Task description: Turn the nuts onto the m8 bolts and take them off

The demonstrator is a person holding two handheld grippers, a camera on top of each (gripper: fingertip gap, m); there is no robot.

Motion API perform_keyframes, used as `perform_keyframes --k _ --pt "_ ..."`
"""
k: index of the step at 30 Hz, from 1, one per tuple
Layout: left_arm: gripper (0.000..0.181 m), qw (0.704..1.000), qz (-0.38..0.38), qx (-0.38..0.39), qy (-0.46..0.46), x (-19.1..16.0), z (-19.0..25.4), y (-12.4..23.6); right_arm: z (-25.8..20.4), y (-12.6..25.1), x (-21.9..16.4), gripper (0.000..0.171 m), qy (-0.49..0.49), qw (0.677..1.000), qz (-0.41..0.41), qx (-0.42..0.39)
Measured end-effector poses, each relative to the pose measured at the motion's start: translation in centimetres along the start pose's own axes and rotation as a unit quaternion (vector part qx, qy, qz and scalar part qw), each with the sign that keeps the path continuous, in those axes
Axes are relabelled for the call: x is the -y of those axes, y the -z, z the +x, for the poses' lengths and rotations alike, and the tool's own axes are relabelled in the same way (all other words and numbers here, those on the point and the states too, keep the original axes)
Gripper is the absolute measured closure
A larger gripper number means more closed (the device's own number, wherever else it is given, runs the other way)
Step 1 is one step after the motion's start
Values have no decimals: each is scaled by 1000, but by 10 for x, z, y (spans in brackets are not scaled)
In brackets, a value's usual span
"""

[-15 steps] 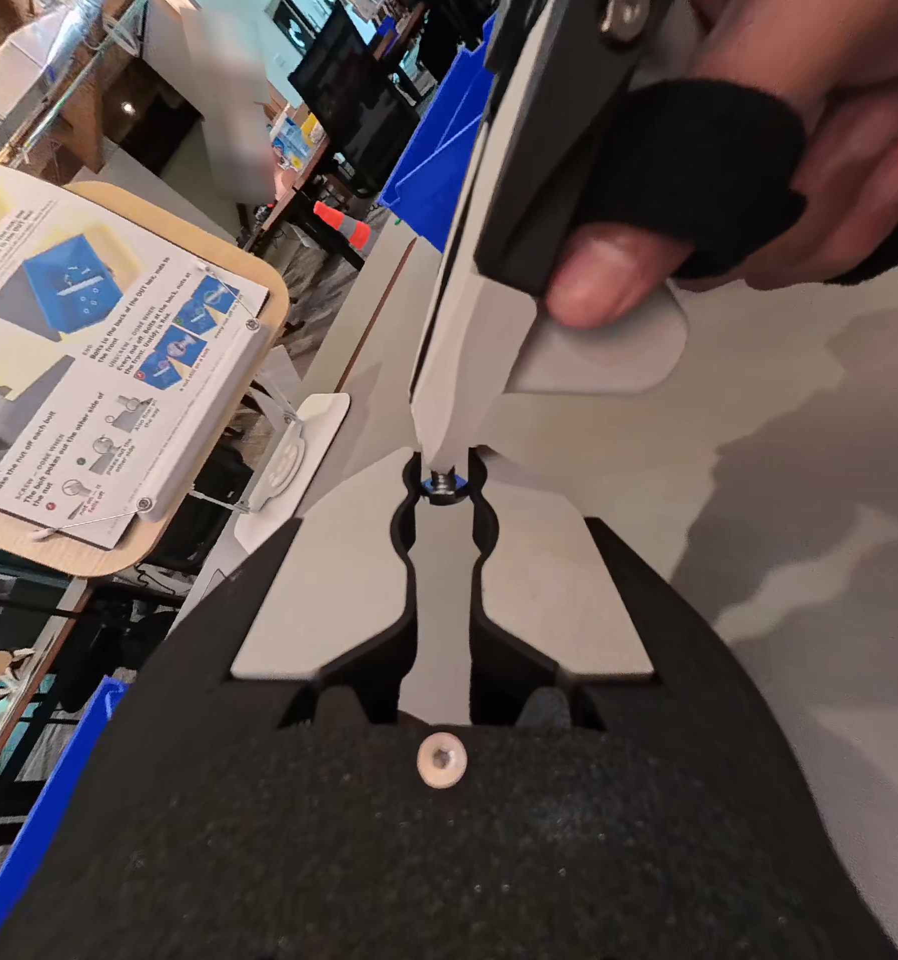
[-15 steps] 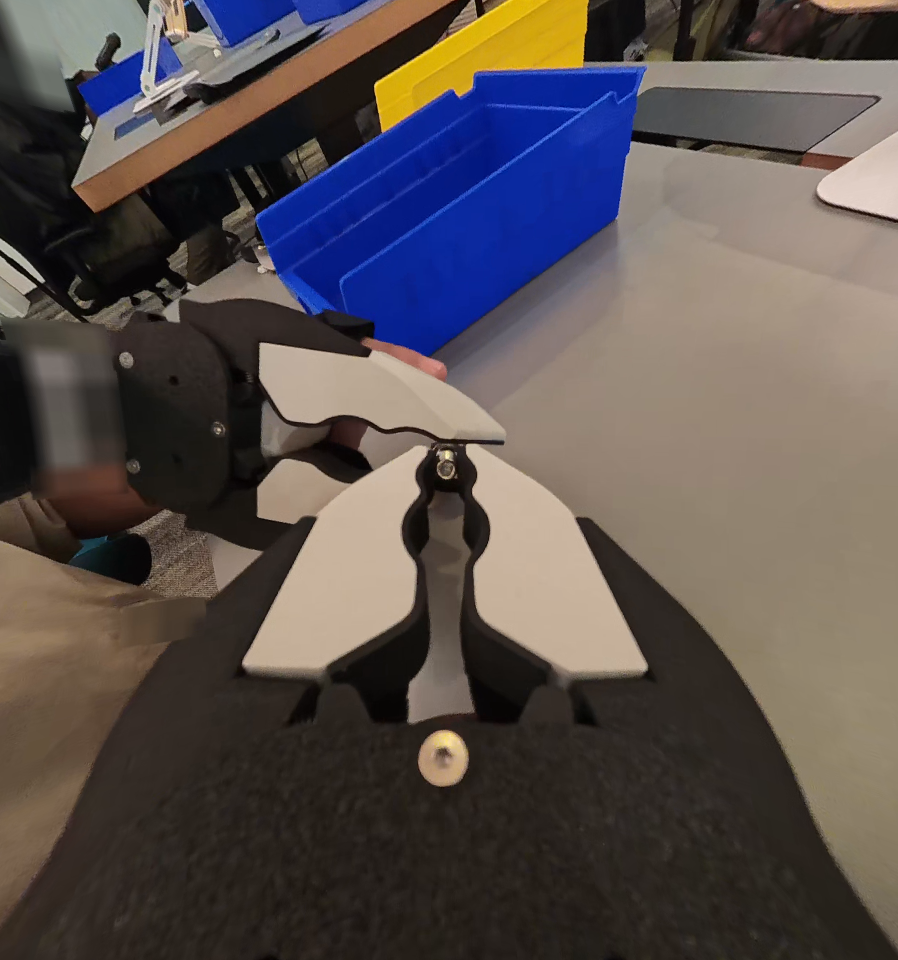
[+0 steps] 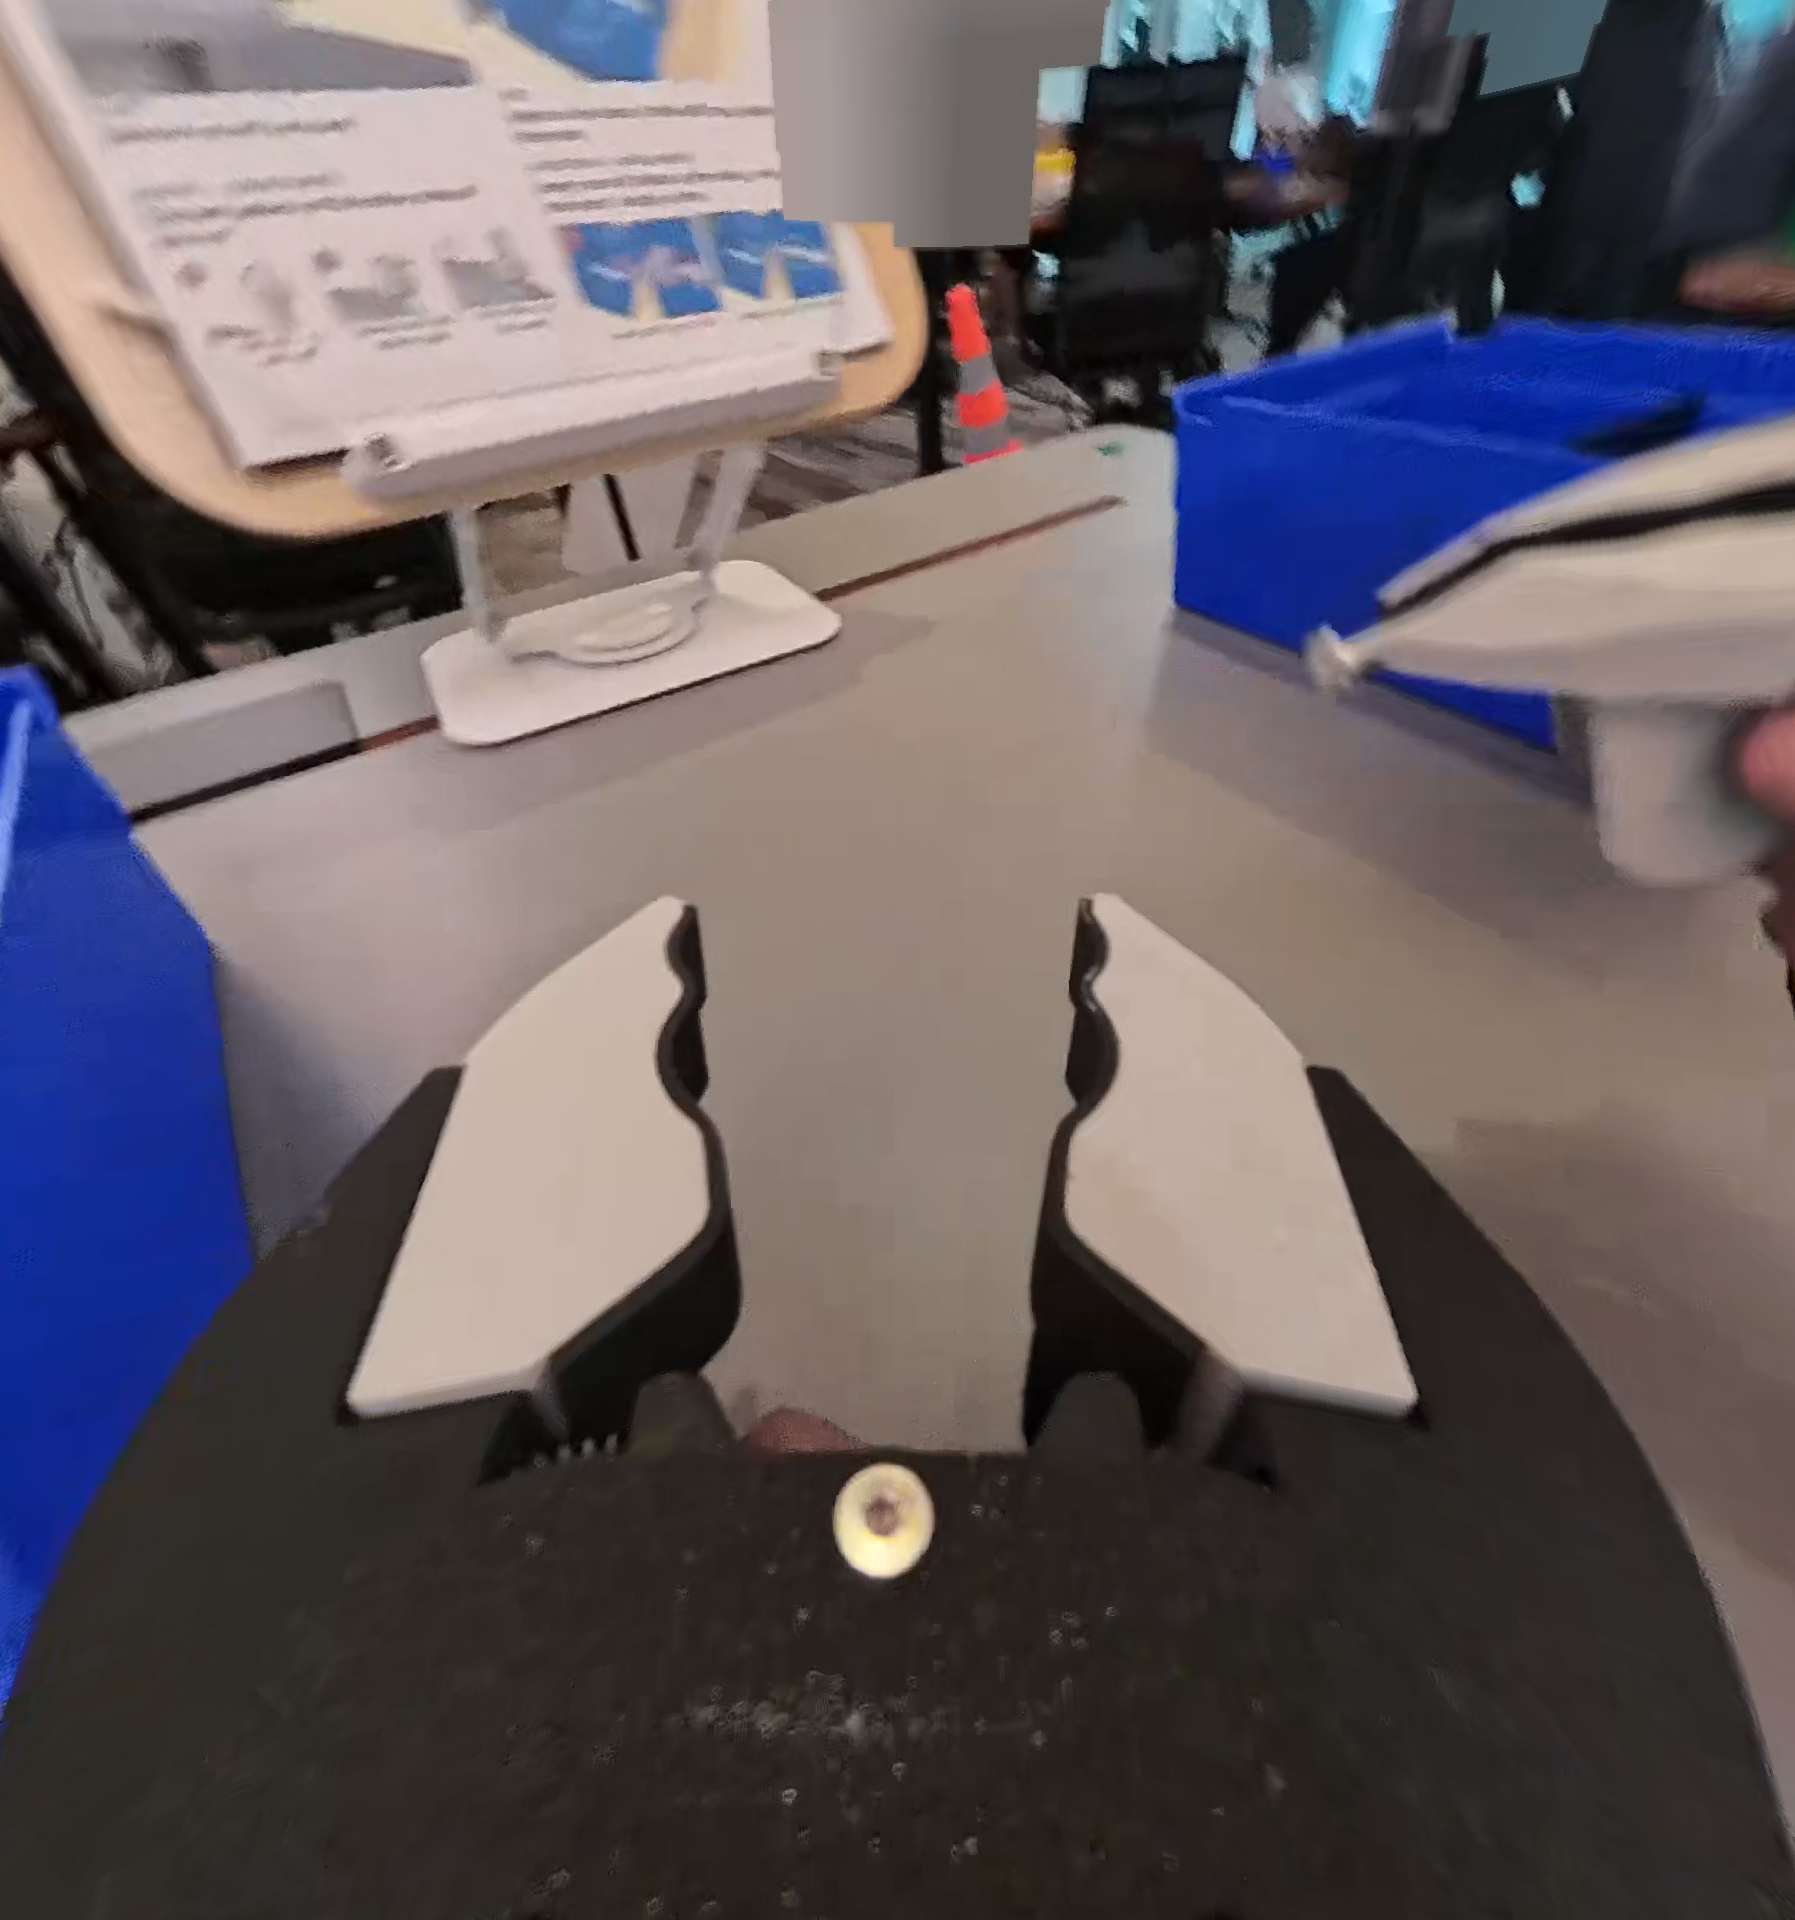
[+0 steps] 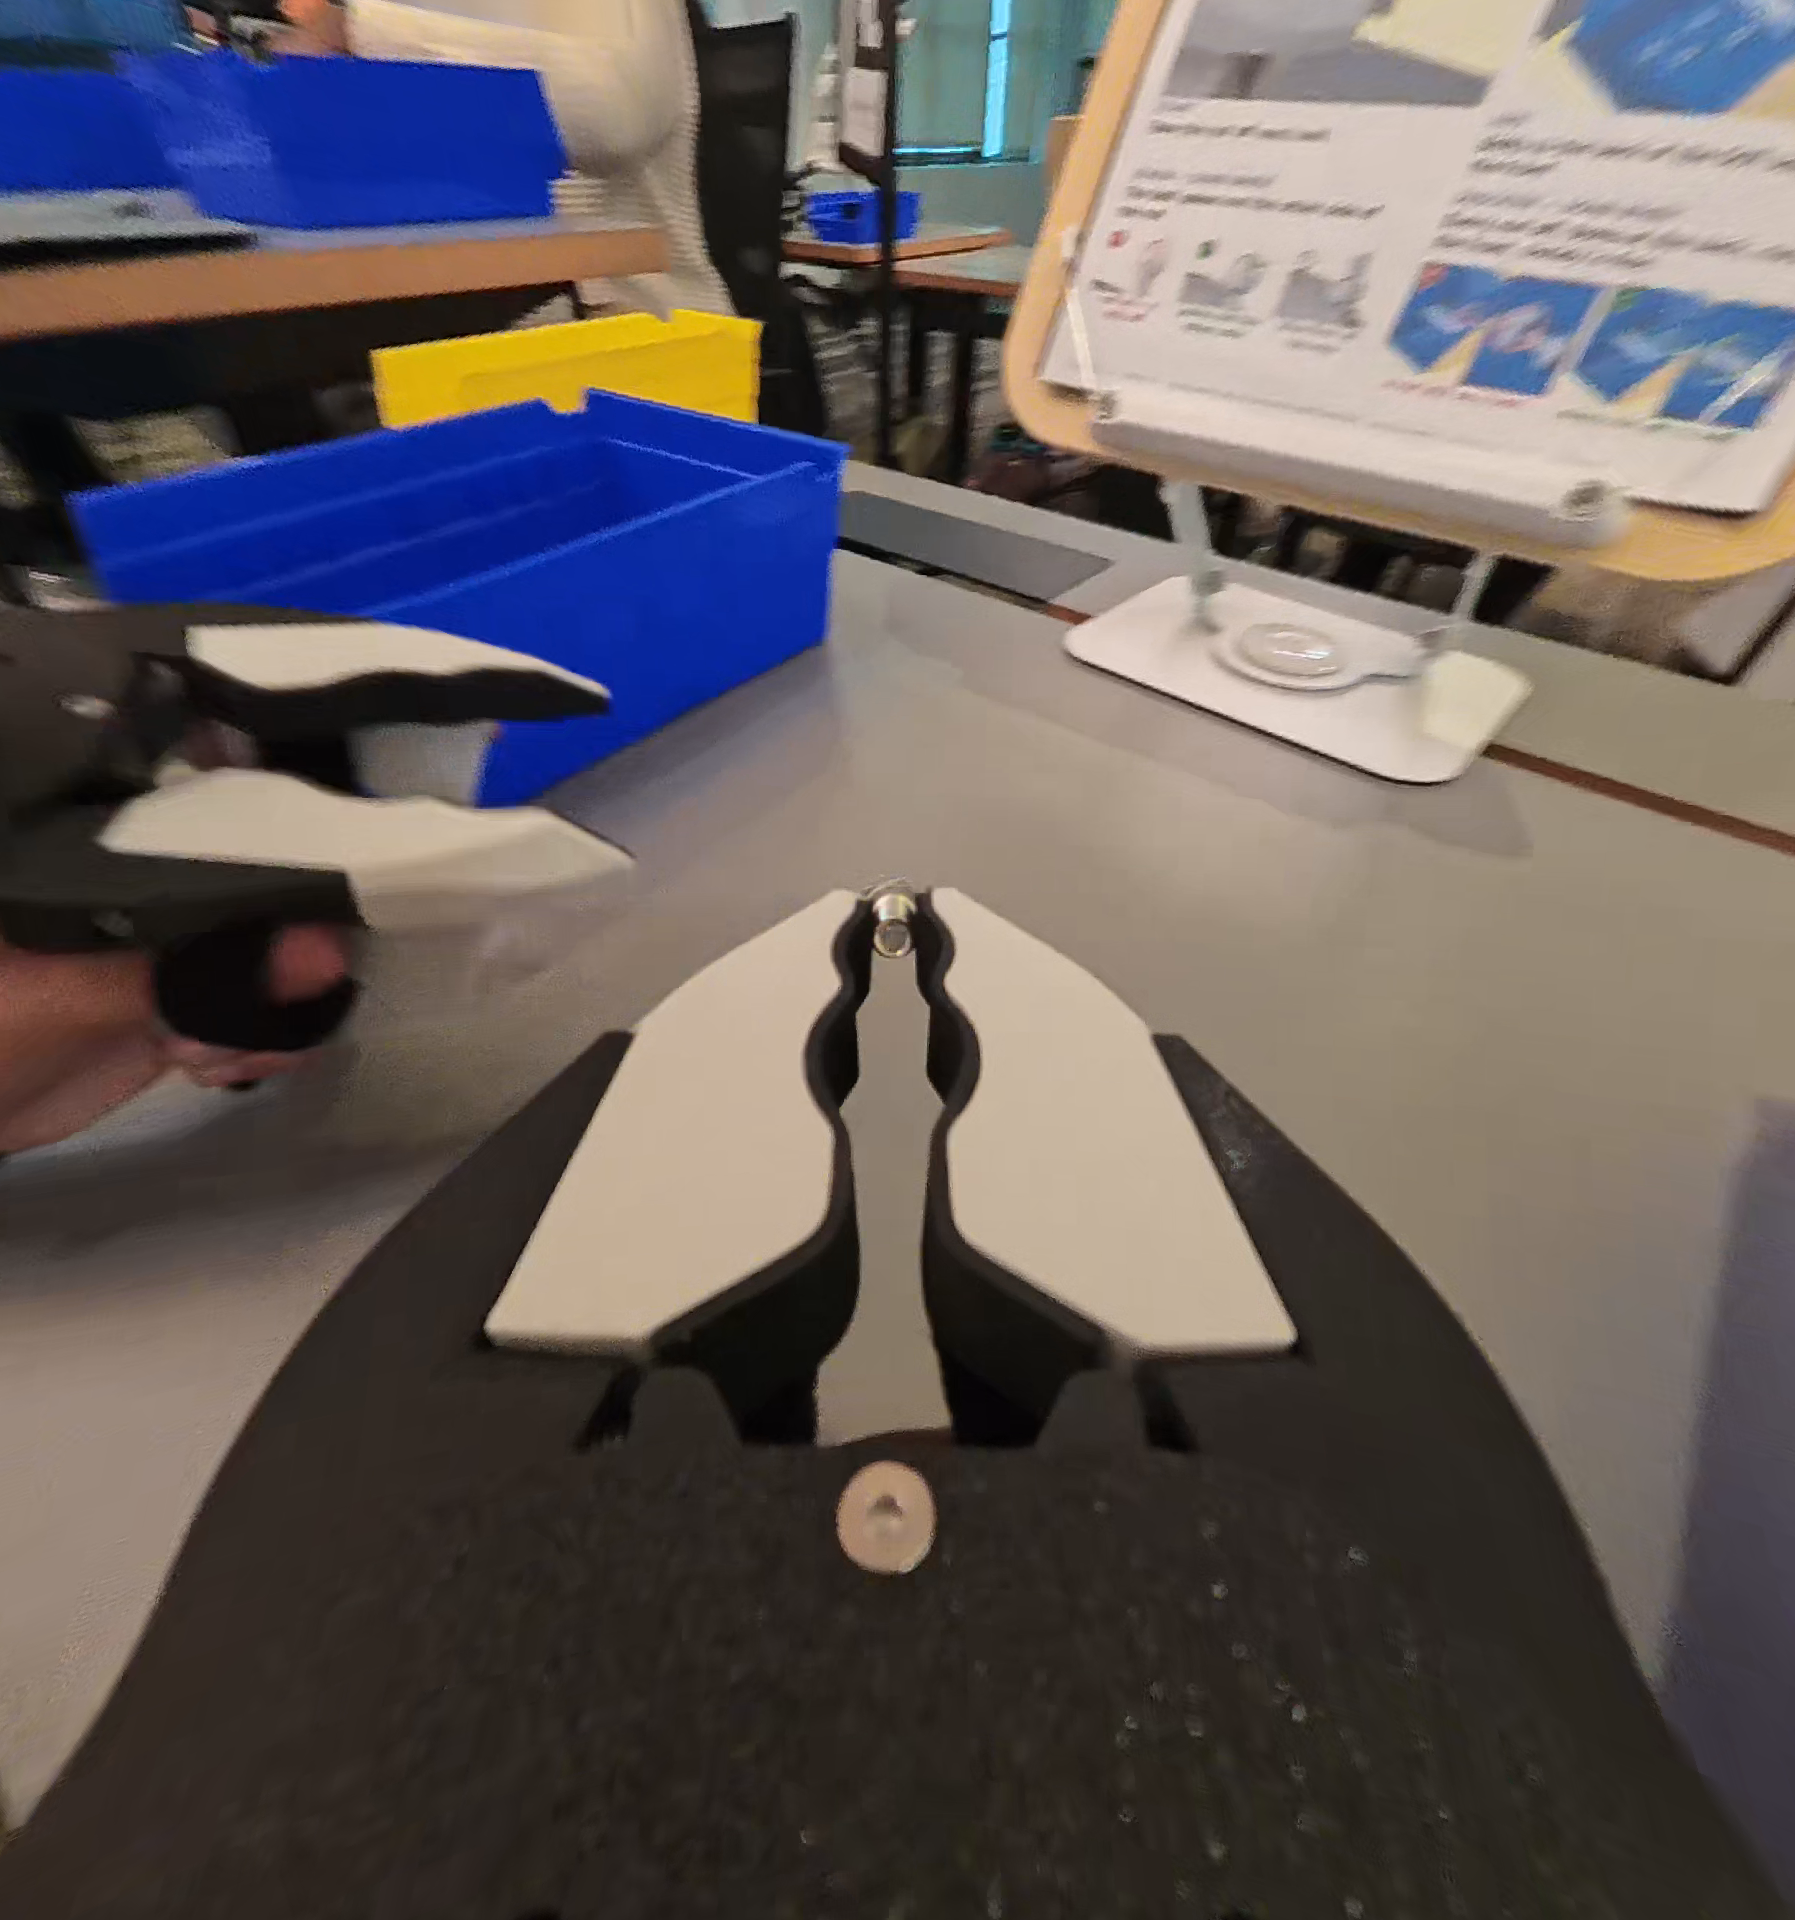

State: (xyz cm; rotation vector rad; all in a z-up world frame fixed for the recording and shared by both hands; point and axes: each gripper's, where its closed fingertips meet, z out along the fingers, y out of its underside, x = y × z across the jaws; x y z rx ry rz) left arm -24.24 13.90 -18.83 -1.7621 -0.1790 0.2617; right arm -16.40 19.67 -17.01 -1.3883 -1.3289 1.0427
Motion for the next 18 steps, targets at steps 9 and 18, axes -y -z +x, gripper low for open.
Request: perform_keyframes --k 9,18 --pt "100 994 37 51 90 -4 -32 9 12 10 -26 164 24 995 -5 -98" --pt "104 994 18 27 102 -9 -28 5 158 61 82 163 46 982 -3 -184"
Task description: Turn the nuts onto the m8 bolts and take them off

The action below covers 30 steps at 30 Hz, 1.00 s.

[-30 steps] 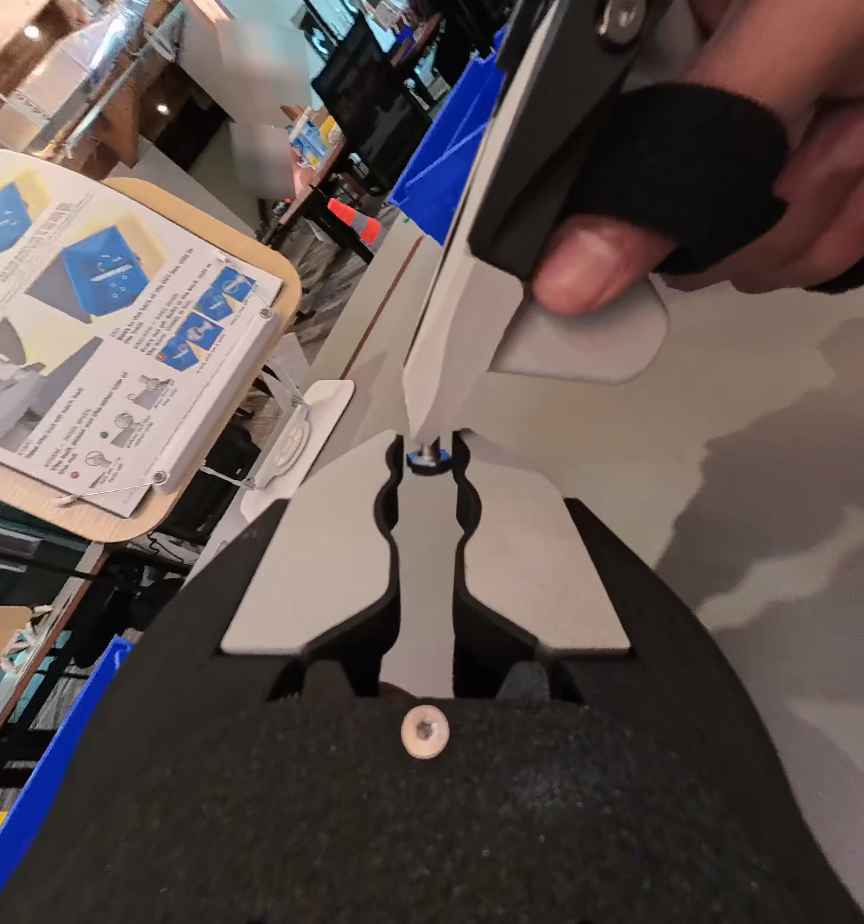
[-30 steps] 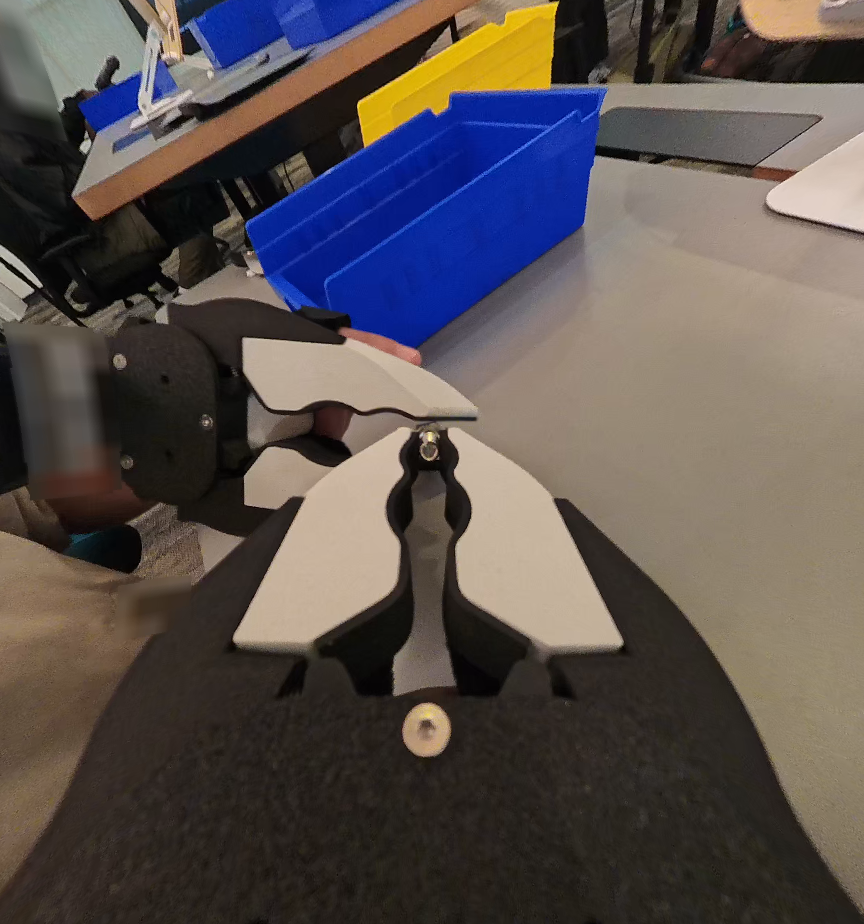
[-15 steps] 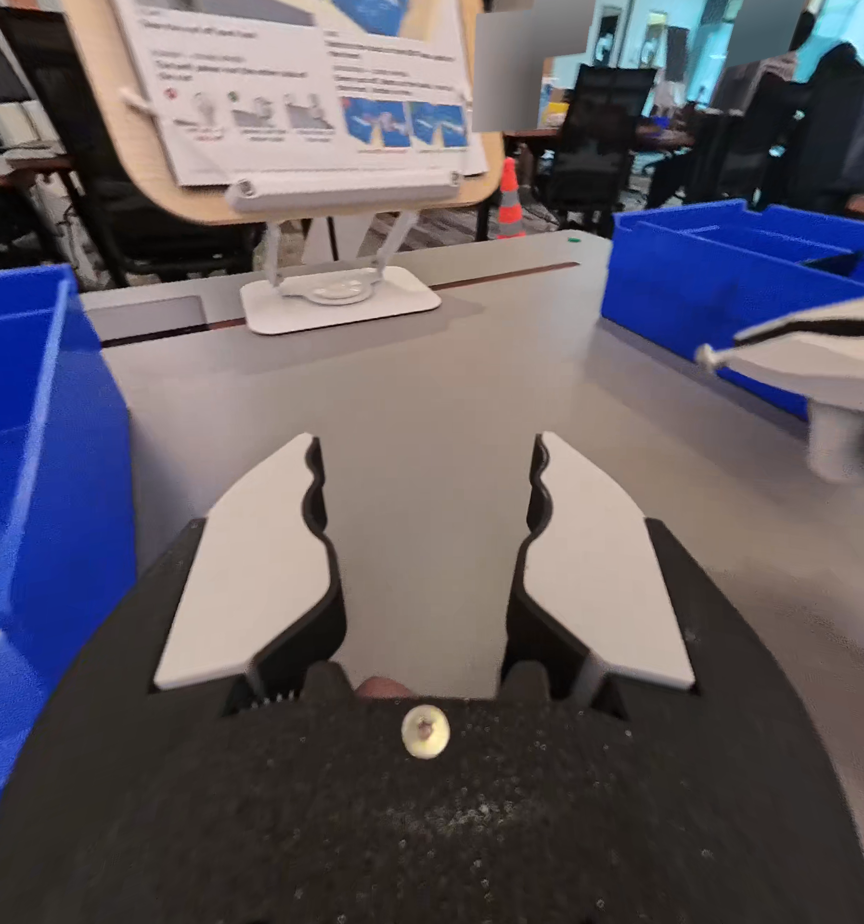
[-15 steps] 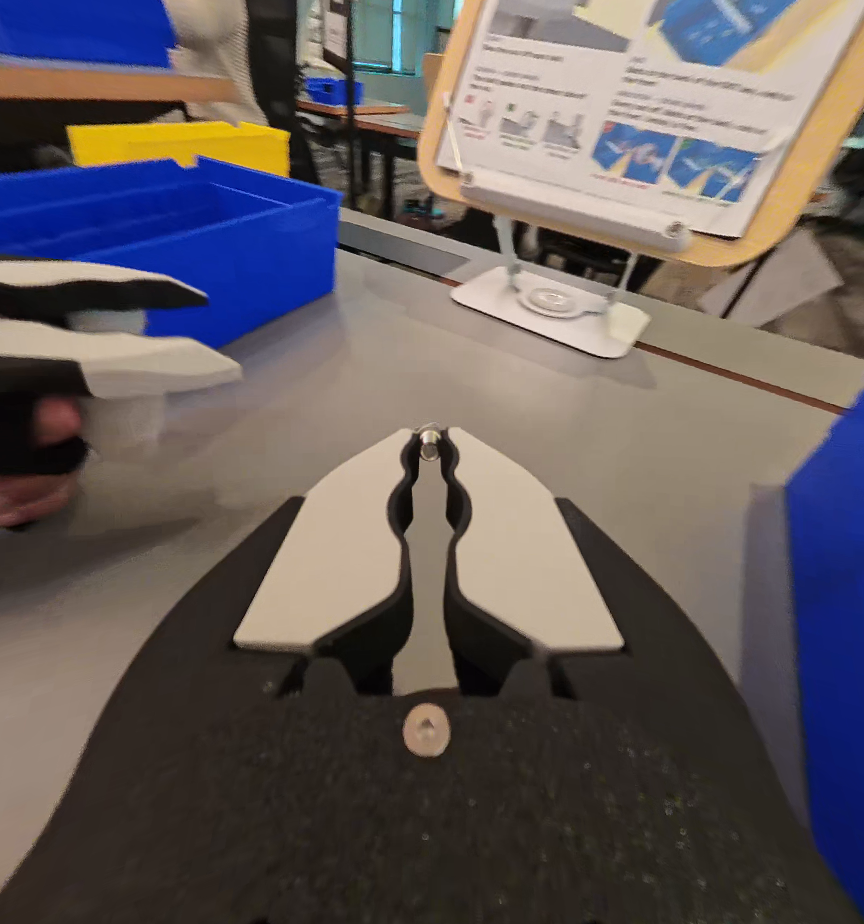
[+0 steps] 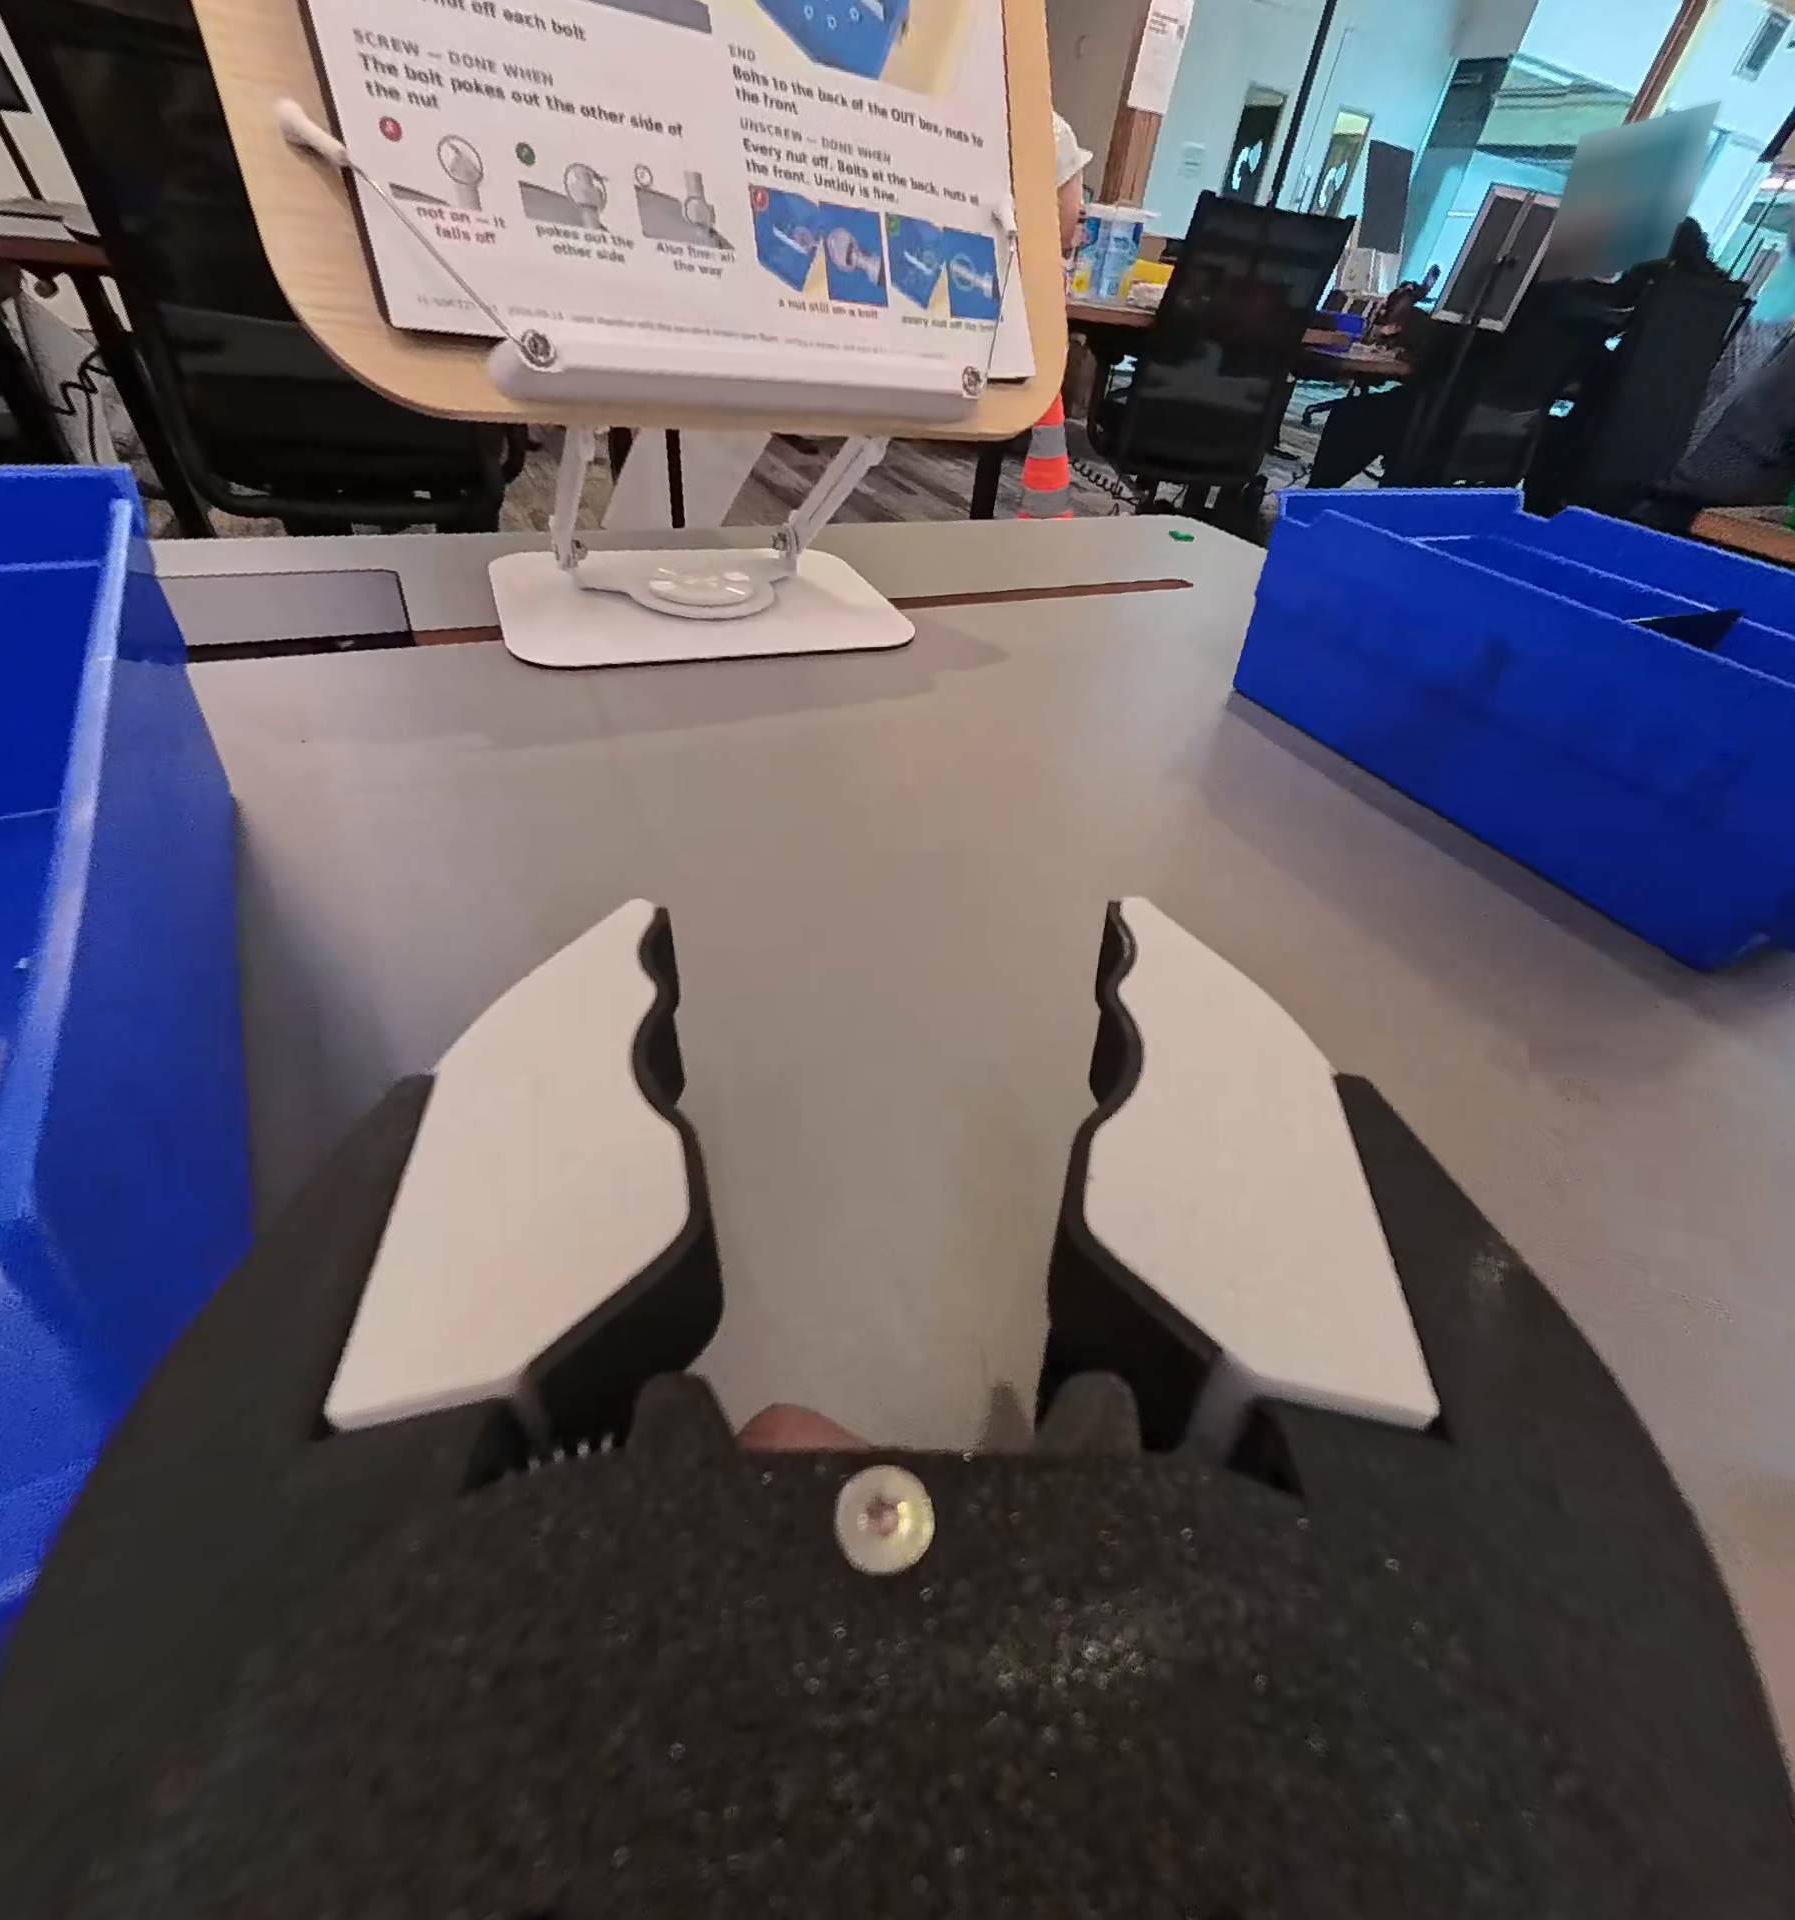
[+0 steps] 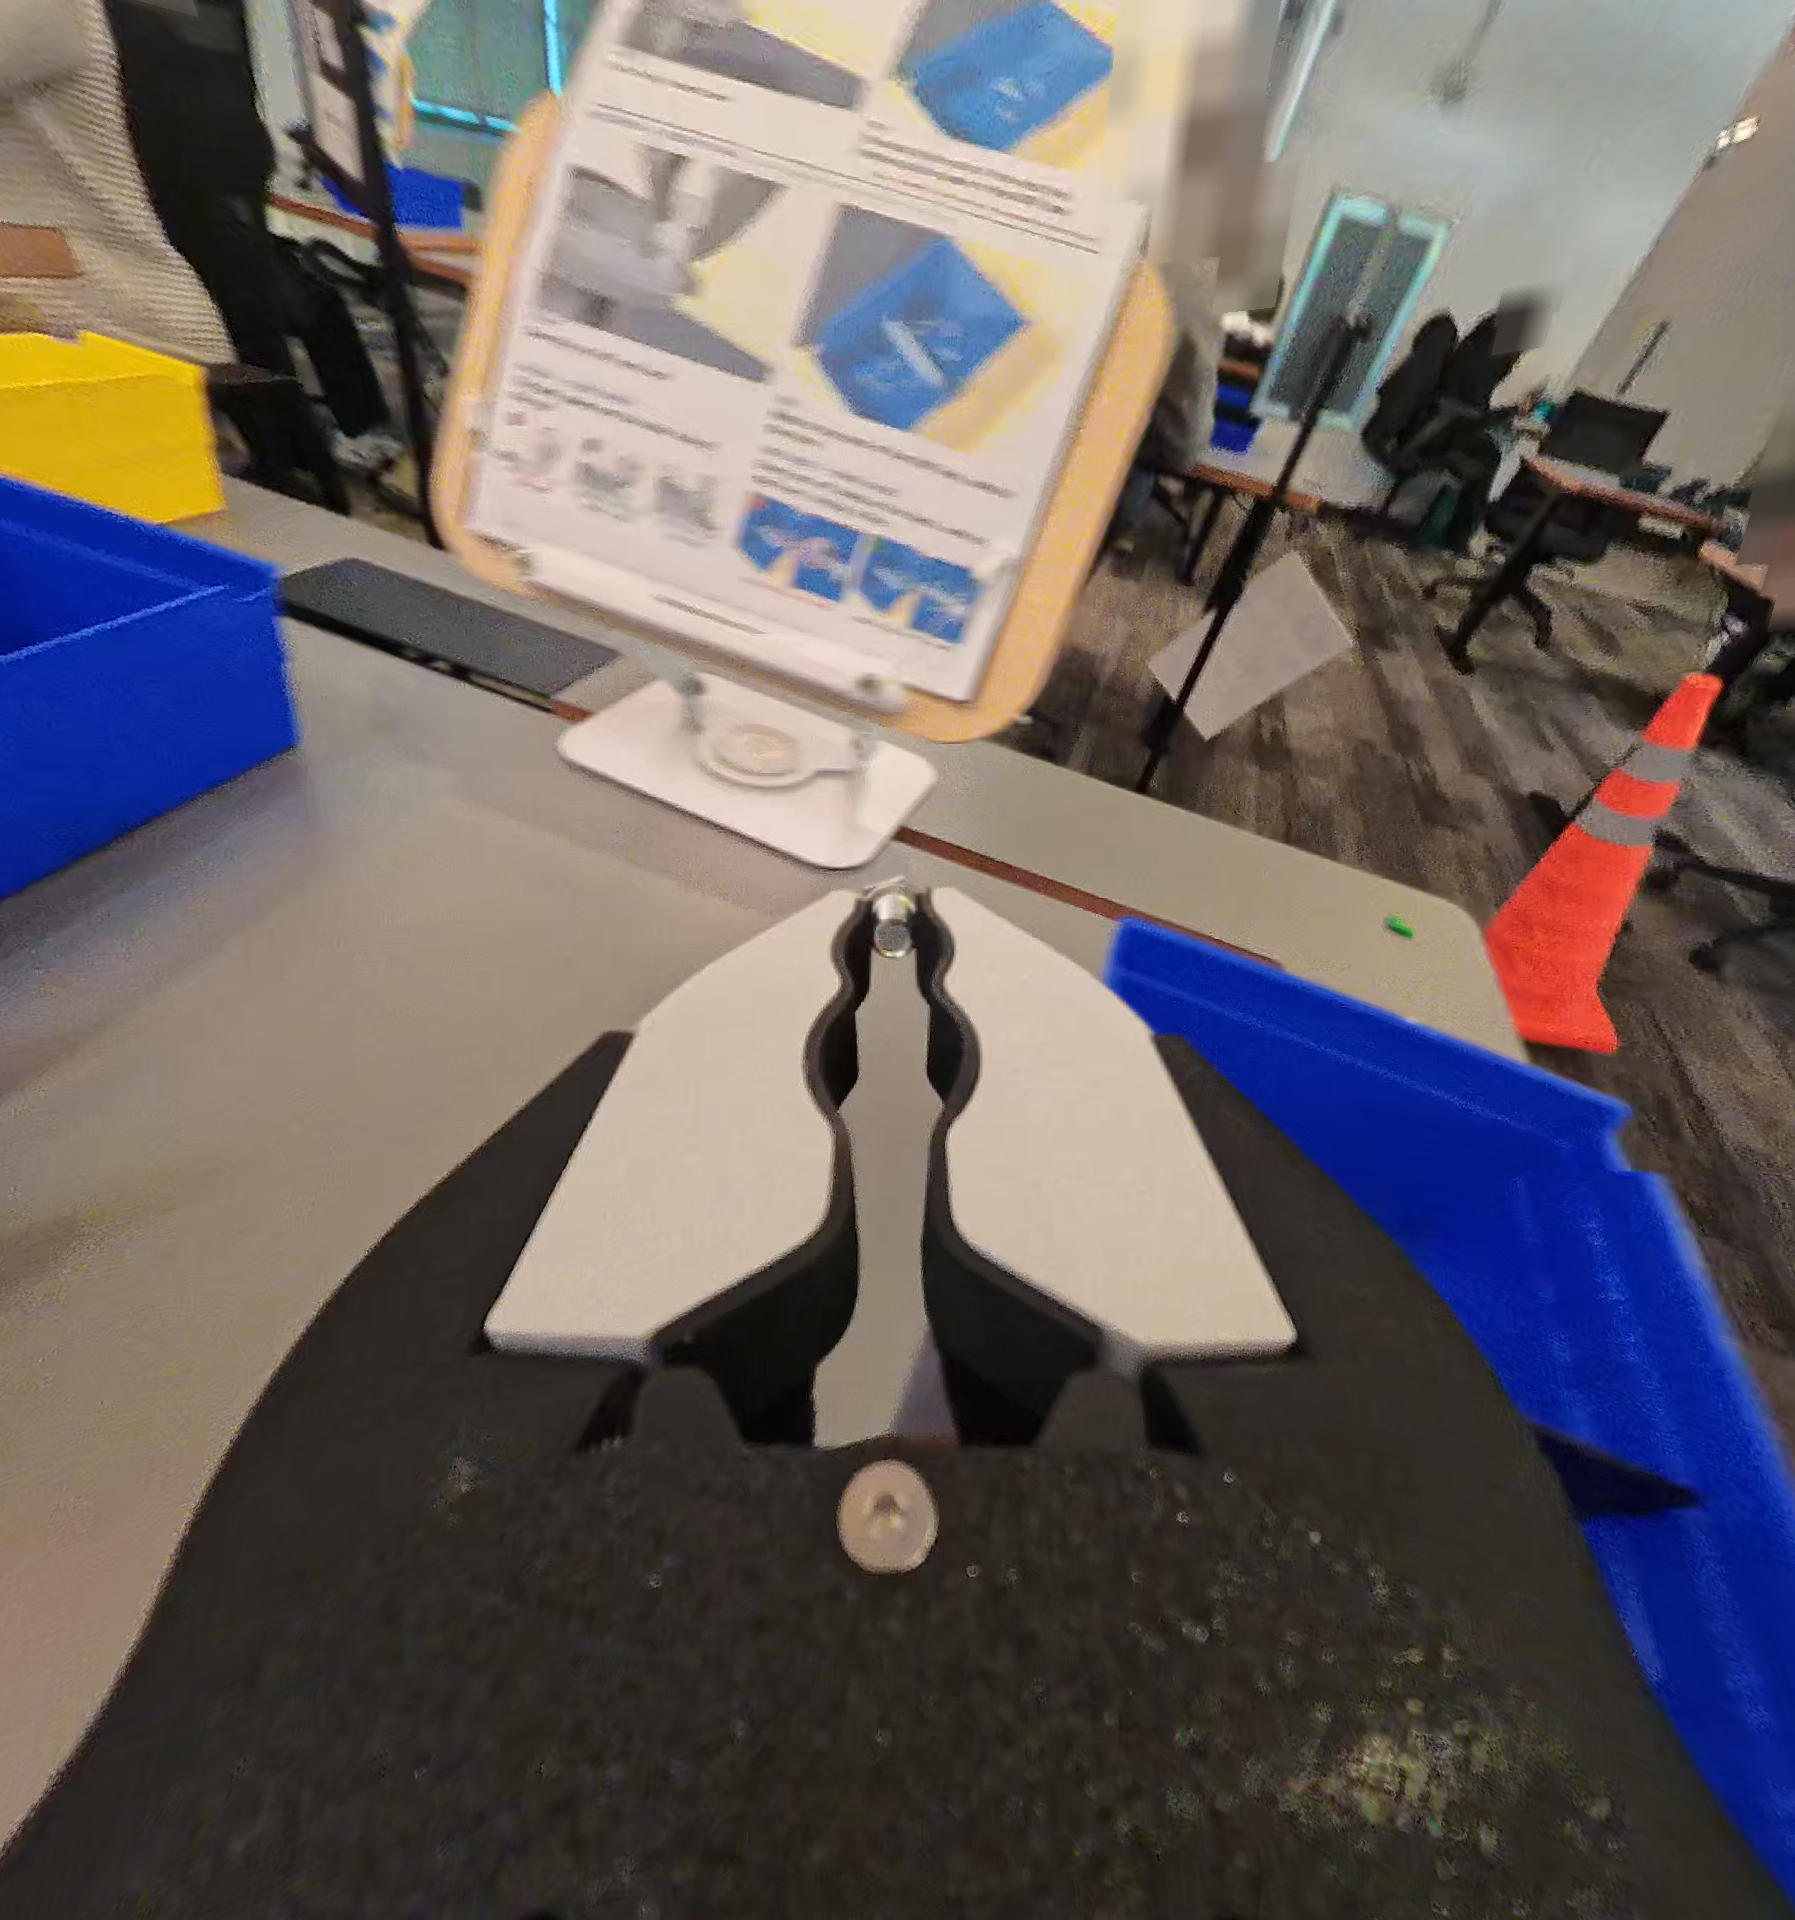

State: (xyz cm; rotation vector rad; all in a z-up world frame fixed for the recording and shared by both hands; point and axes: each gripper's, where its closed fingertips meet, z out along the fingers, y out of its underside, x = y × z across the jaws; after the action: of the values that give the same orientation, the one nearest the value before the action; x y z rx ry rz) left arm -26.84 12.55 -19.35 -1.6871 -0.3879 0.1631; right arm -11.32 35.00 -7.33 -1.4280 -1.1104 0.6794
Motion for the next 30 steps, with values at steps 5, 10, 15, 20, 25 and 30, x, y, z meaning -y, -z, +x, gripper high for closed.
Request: perform_keyframes --k 5,10,15,20,25,30 --pt "105 1000 -4 -6 -11 -1 3 -1 124 -62 -53 163 -30 981 -189 0" --pt "106 999 -4 -3 -37 -2 8 -1 166 -99 -153 163 -47 915 -394 66" --pt "106 999 -6 -1 -51 -3 11 -1 171 -106 -189 163 -49 876 -473 86" --pt "106 999 -13 -4 -49 -4 12 -3 168 -103 -204 163 -56 852 -511 102" --pt "107 999 -16 -7 -47 -5 11 -5 164 -97 -221 163 -44 822 -555 119" --pt "107 999 -14 -8 -52 -4 13 -5 166 -98 -221 146 -57 822 -555 109"
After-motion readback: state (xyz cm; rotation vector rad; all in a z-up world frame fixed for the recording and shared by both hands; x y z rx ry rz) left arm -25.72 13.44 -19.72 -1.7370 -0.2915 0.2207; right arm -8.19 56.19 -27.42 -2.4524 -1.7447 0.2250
